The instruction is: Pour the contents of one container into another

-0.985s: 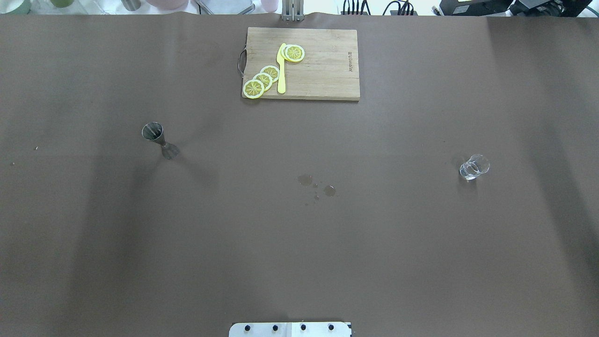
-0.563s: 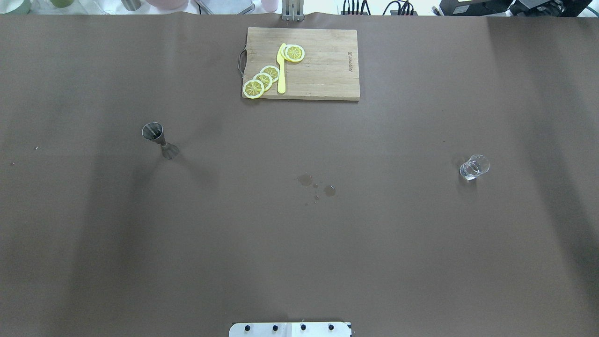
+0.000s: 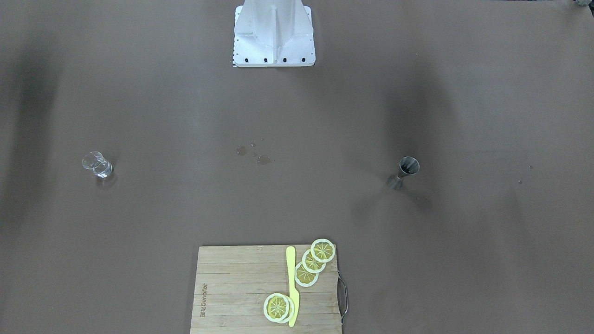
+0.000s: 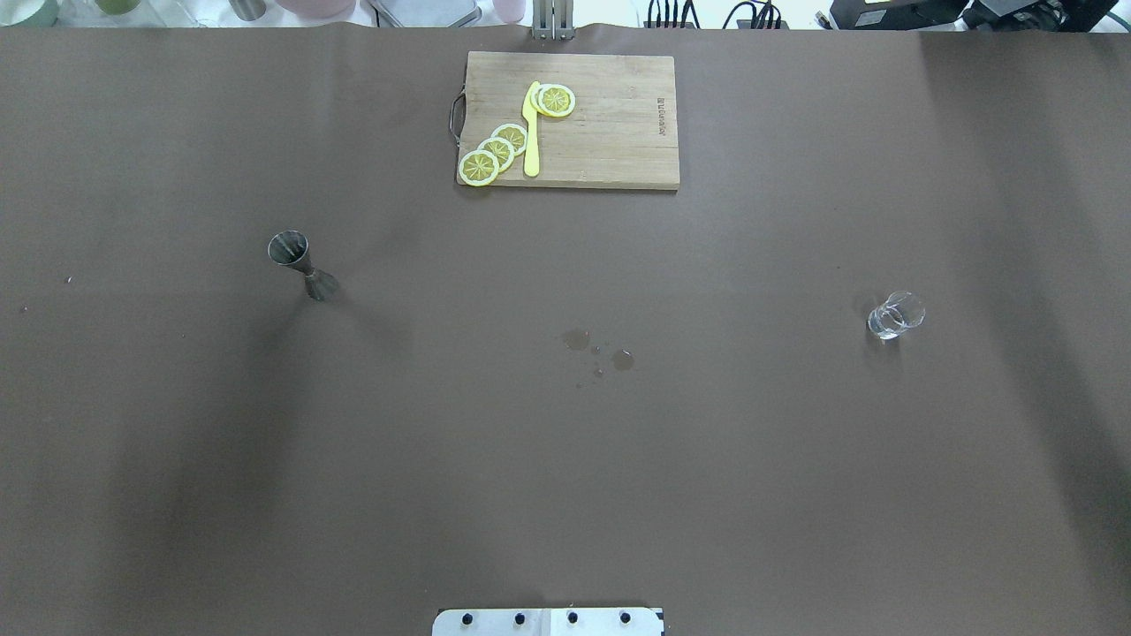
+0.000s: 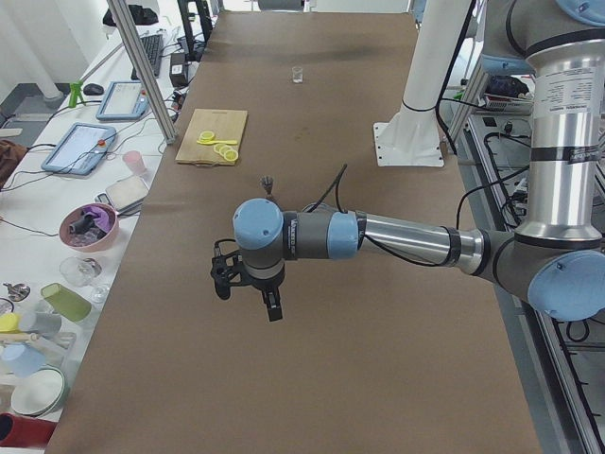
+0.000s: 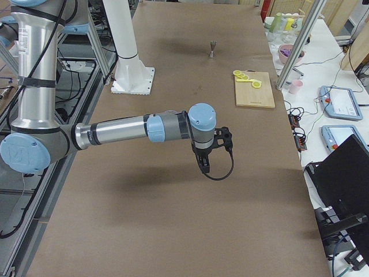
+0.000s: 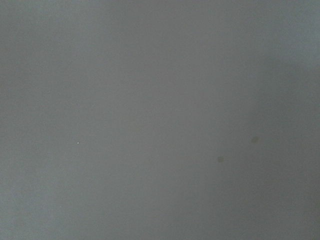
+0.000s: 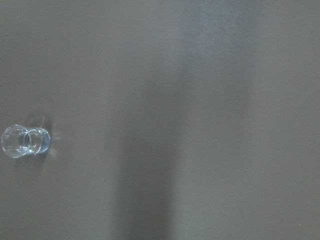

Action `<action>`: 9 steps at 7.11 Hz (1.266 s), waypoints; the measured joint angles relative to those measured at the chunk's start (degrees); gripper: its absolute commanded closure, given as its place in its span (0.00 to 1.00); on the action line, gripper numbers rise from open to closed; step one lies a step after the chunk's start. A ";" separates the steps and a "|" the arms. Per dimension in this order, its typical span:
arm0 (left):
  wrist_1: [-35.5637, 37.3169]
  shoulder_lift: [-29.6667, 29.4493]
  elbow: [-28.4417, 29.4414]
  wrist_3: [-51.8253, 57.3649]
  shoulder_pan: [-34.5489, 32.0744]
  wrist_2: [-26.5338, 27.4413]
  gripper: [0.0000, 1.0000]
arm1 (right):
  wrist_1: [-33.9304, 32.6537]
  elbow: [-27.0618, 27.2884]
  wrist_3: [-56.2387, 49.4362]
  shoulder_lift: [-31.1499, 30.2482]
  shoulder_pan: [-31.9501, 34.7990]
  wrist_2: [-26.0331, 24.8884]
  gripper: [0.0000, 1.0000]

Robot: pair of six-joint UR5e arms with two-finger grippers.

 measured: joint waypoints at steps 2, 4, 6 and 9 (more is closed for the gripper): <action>2.24 0.04 -6.06 -7.40 3.16 0.06 0.02 | 4.17 0.20 -0.36 0.08 -4.38 -0.52 0.00; 3.62 -0.17 -10.82 -19.55 7.52 0.39 0.02 | 8.81 -0.50 -0.22 0.74 -7.77 -1.84 0.00; 4.58 -2.88 -13.99 -24.74 11.48 0.82 0.02 | 12.54 -2.83 -0.15 1.87 -8.67 -1.97 0.00; 6.68 -4.44 -14.68 -25.60 12.85 0.46 0.02 | 17.94 -5.88 -0.45 3.39 -9.09 -1.32 0.00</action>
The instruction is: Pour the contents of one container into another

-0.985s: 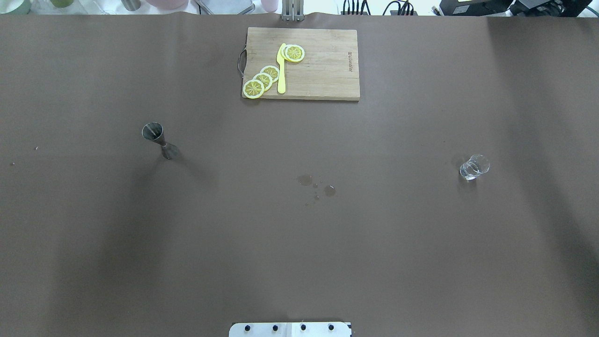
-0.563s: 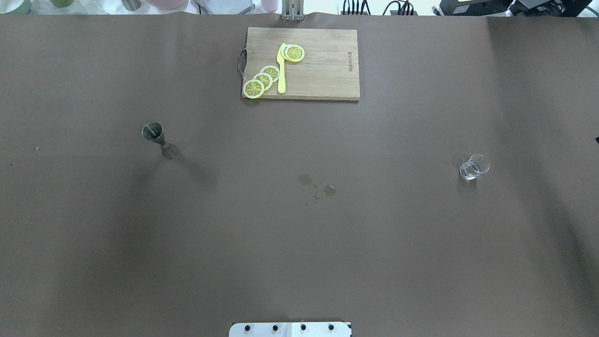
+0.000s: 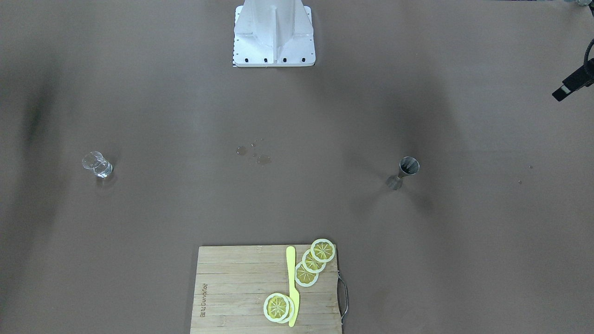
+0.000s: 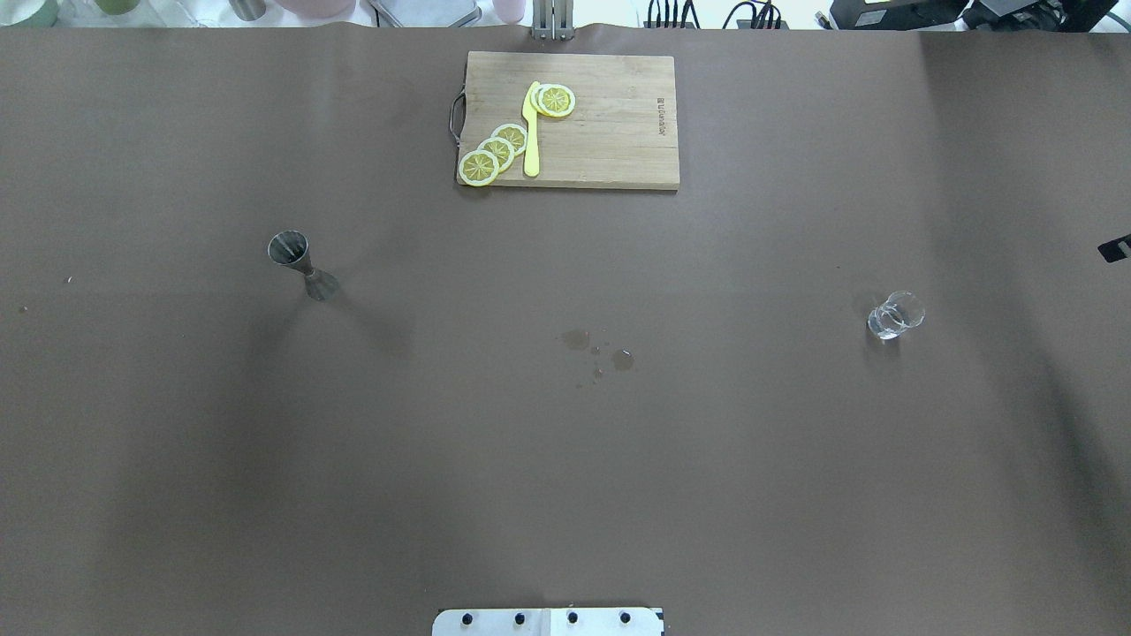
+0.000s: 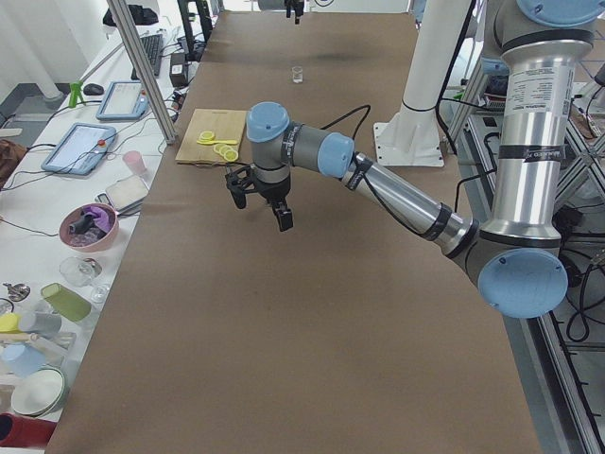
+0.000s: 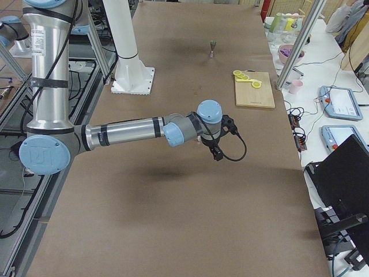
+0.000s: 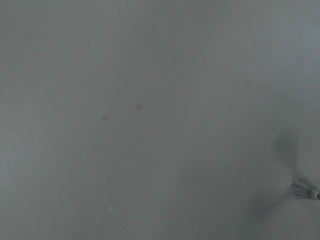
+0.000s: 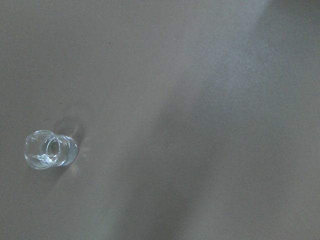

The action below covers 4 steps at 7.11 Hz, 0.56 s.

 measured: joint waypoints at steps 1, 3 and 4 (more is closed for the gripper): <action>0.17 -0.01 -0.22 -0.05 0.07 -0.35 0.02 | 0.47 0.28 -0.66 0.53 -0.11 1.01 0.00; 0.90 0.13 -1.25 -0.16 0.10 -2.95 0.02 | 0.59 3.72 -3.61 1.15 -0.52 1.87 0.00; 2.62 -0.38 -2.36 -0.30 0.34 -3.96 0.02 | 0.58 5.38 -4.22 1.13 -0.90 1.37 0.00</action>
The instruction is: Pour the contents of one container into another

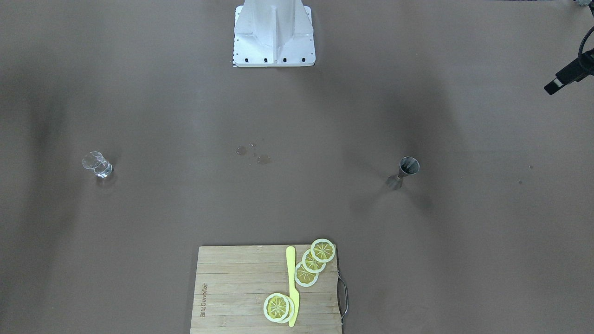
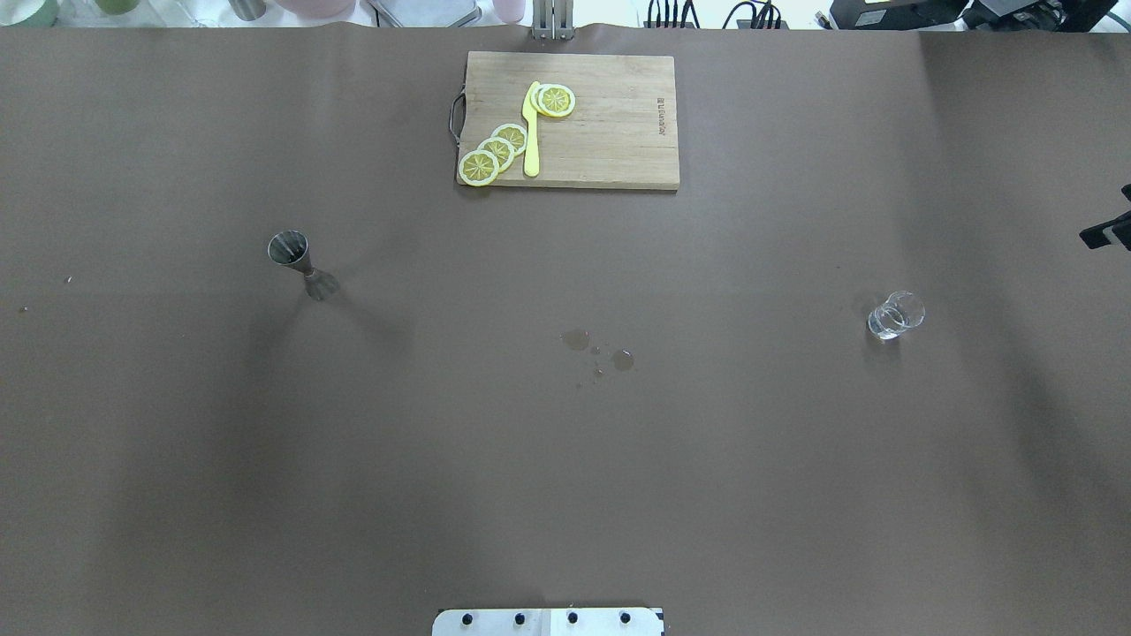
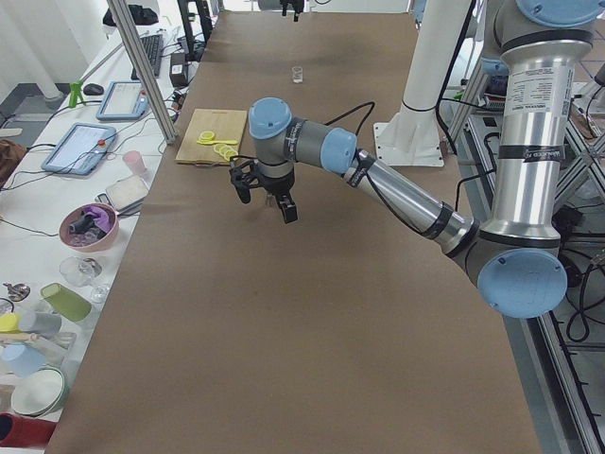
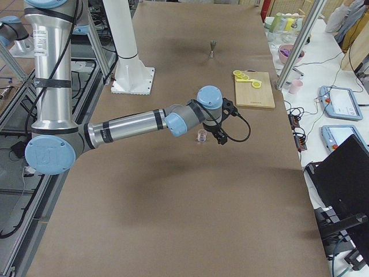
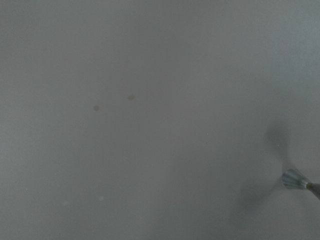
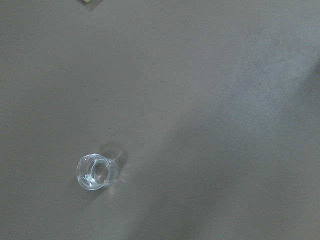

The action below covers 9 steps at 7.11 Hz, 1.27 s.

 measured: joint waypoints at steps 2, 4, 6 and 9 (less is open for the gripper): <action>8.12 -7.46 -0.62 -3.22 1.67 -0.33 0.02 | 0.65 1.54 -0.31 -0.82 -1.57 -2.28 0.00; 14.29 -14.24 -0.30 -5.60 3.40 -0.14 0.02 | 5.84 2.15 0.02 -2.10 -3.60 -5.39 0.00; 14.43 -17.35 0.01 -5.89 6.30 0.42 0.02 | 12.50 2.17 0.29 -4.65 -4.79 -6.43 0.00; 5.25 -18.84 -0.03 -7.63 12.24 8.24 0.02 | 25.10 0.31 1.33 -8.96 -6.36 -5.99 0.00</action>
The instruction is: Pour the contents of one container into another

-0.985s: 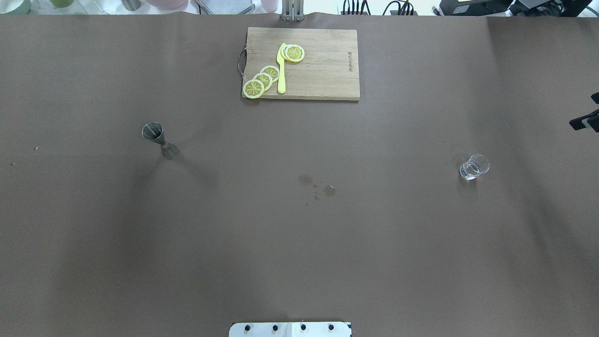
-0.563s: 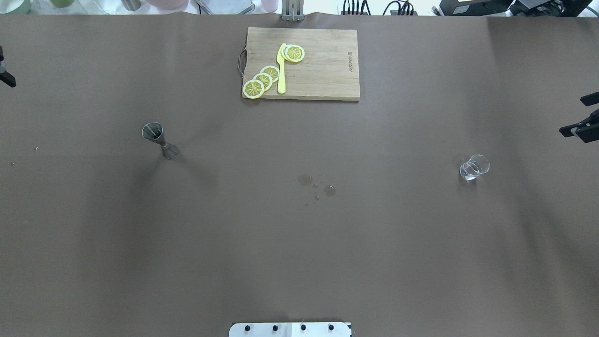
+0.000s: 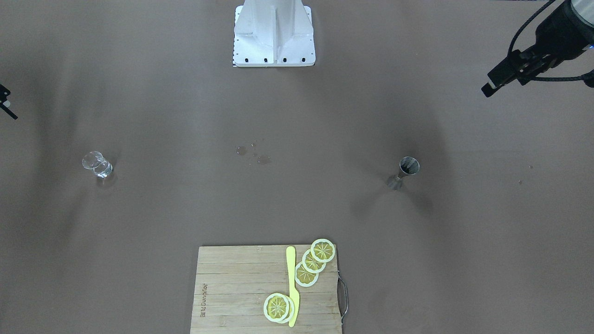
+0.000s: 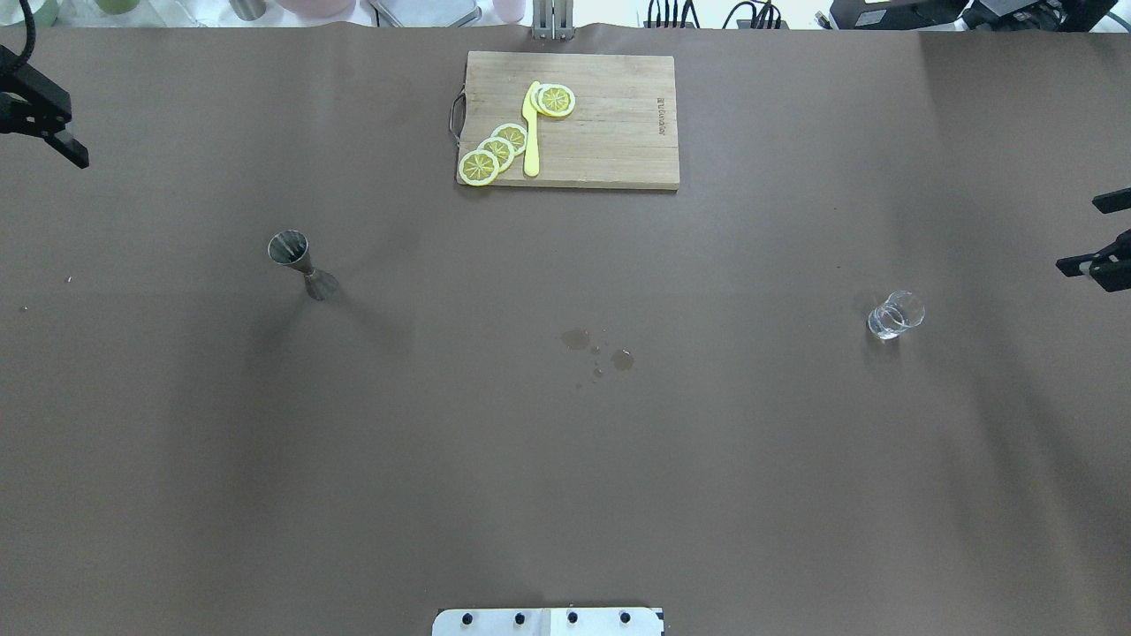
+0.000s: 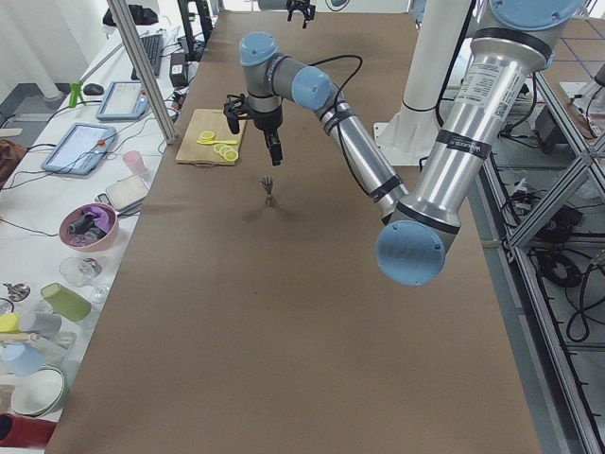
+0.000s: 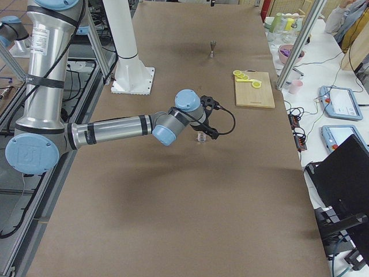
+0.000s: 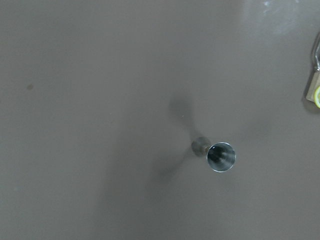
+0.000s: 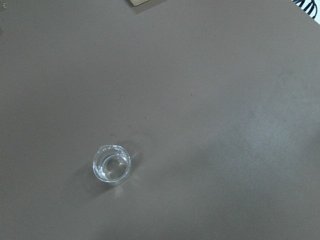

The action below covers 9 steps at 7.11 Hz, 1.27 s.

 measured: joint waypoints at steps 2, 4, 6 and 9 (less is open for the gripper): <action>-6.14 -0.06 -0.50 -2.93 5.19 6.60 0.02 | 8.68 -3.56 2.41 -0.96 -1.03 1.76 0.00; -10.93 0.01 -2.31 -9.26 10.93 12.64 0.02 | 18.00 -9.16 3.88 -1.04 -2.05 3.77 0.00; -12.02 0.18 -4.72 -11.63 15.49 18.35 0.02 | 27.20 -15.77 4.11 -0.93 -3.02 5.17 0.00; -20.68 4.17 -6.96 -21.15 22.31 29.35 0.02 | 35.97 -22.86 4.14 1.40 -4.02 6.27 0.00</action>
